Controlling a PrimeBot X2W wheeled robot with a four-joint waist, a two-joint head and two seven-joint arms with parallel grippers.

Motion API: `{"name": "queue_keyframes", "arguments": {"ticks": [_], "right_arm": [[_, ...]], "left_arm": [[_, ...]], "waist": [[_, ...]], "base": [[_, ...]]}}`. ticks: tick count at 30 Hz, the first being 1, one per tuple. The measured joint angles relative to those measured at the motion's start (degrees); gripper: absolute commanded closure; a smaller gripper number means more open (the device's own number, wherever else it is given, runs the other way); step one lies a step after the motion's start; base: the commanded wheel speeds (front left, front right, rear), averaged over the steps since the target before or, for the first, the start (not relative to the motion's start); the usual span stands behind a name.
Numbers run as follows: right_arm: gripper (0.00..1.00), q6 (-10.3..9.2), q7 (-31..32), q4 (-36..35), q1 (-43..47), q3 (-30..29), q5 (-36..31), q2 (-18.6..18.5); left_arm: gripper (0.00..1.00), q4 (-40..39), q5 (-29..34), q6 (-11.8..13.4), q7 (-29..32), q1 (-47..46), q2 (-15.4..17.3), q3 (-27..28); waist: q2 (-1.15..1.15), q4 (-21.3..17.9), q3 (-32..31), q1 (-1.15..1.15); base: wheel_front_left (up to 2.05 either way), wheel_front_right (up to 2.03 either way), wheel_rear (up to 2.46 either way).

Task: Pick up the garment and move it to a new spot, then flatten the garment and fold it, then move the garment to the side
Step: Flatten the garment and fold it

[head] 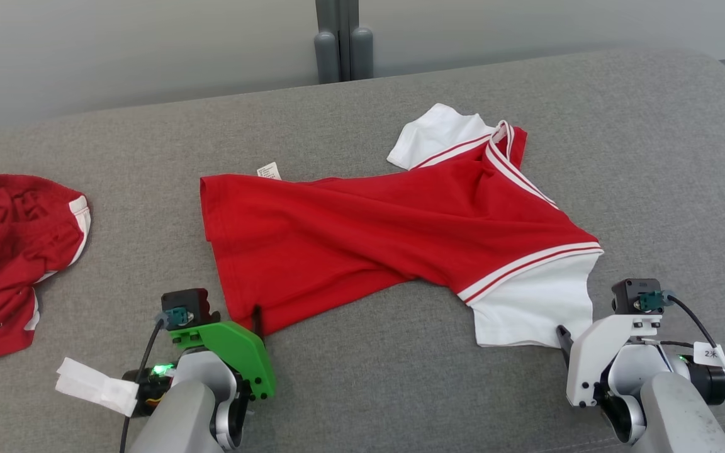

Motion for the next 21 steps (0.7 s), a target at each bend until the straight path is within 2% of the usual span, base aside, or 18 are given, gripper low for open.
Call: {"name": "queue_keyframes", "arguments": {"ticks": [10, 11, 12, 14, 15, 21], "right_arm": [[0.00, -0.05, 0.5, 0.7, -0.7, 1.2, 1.7, -0.2], [0.00, -0.05, 0.5, 0.7, -0.8, 1.2, 1.7, -0.3], [0.00, -0.07, 0.5, 0.7, -0.8, 1.3, 1.9, -0.3], [0.00, -0.07, 0.5, 0.6, -0.8, 1.4, 2.1, -0.3], [0.00, -0.07, 0.5, 0.5, -0.8, 1.5, 2.2, -0.3], [0.00, -0.07, 0.3, 0.3, -0.8, 1.7, 2.6, -0.3]], "left_arm": [[0.00, 4.1, 1.0, 0.4, -0.1, -2.9, 0.1, -2.6], [0.14, 4.3, 1.0, 0.5, -0.1, -3.1, 0.1, -2.7], [0.42, 4.5, 1.0, 0.5, -0.3, -3.2, 0.2, -2.7], [0.74, 5.0, 1.0, 0.3, -0.6, -3.5, 0.3, -2.8], [1.00, 5.2, 1.0, -0.1, -1.1, -3.7, 0.4, -2.9], [1.00, 5.5, 1.2, -0.5, -3.9, -3.8, 0.3, -3.7]], "waist": [[0.00, 0.6, 1.4, 0.00], [0.00, 0.7, 1.5, 0.00], [0.00, 0.7, 1.6, 0.00], [0.00, 0.6, 1.7, 0.00], [0.00, 0.6, 1.8, 0.00], [0.00, 0.7, 1.7, 0.00]], "base": [[0.00, 0.00, 0.00], [0.00, 0.00, 0.00], [0.00, 0.00, 0.00], [0.00, 0.00, 0.00], [0.00, 0.00, 0.00], [0.00, 0.00, 0.00]]}}
